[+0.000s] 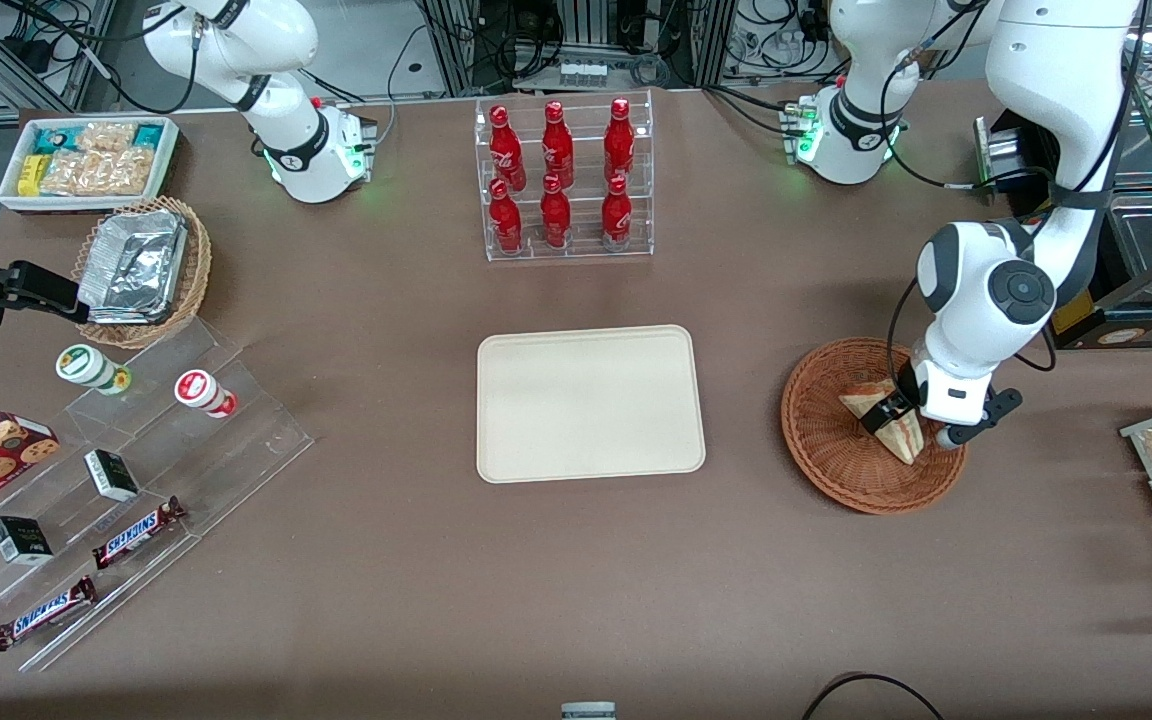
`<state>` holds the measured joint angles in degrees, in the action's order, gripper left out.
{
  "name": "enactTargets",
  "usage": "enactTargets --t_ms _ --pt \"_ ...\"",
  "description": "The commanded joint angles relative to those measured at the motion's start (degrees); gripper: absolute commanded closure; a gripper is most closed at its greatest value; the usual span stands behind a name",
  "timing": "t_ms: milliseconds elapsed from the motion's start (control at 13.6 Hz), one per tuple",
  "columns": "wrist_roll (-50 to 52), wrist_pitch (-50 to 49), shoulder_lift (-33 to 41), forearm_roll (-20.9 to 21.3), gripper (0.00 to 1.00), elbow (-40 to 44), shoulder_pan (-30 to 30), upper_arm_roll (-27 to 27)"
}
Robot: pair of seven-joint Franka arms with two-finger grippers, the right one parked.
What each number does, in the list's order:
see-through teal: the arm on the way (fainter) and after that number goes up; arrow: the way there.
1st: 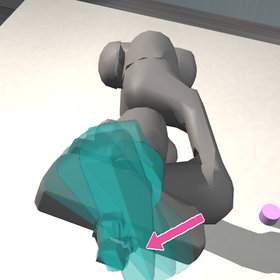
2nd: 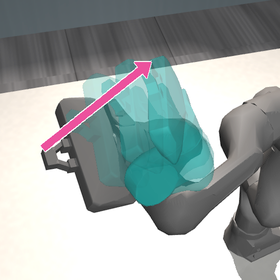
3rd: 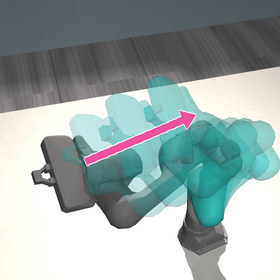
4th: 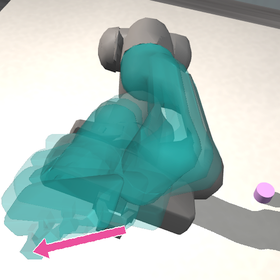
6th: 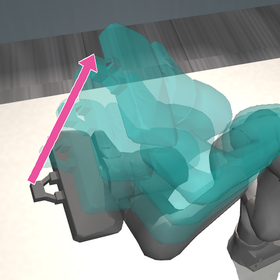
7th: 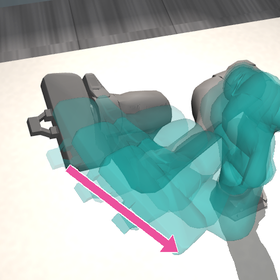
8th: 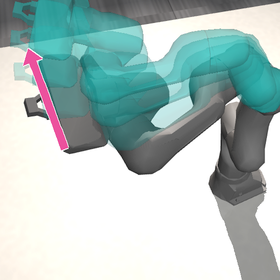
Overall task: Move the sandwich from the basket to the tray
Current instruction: 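Close the left gripper on the sandwich's crust edge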
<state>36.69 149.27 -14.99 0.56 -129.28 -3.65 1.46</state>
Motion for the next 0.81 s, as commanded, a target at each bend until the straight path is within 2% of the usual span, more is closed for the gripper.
enactTargets --t_ms 0,294,368,515,588,735 --pt "1.4 1.3 -0.1 0.7 0.00 -0.9 -0.1 -0.1" --pt "1.4 1.5 -1.5 0.7 0.01 -0.8 -0.1 -0.1" --pt "1.4 2.0 -2.3 0.7 0.26 -0.9 -0.1 -0.1" --pt "1.1 2.0 -3.1 0.8 0.88 -0.9 -0.1 -0.1" --pt "0.8 2.0 -3.0 0.8 1.00 -0.8 -0.1 -0.2" --pt "0.5 1.2 -2.3 0.8 1.00 -0.5 -0.1 -0.3"
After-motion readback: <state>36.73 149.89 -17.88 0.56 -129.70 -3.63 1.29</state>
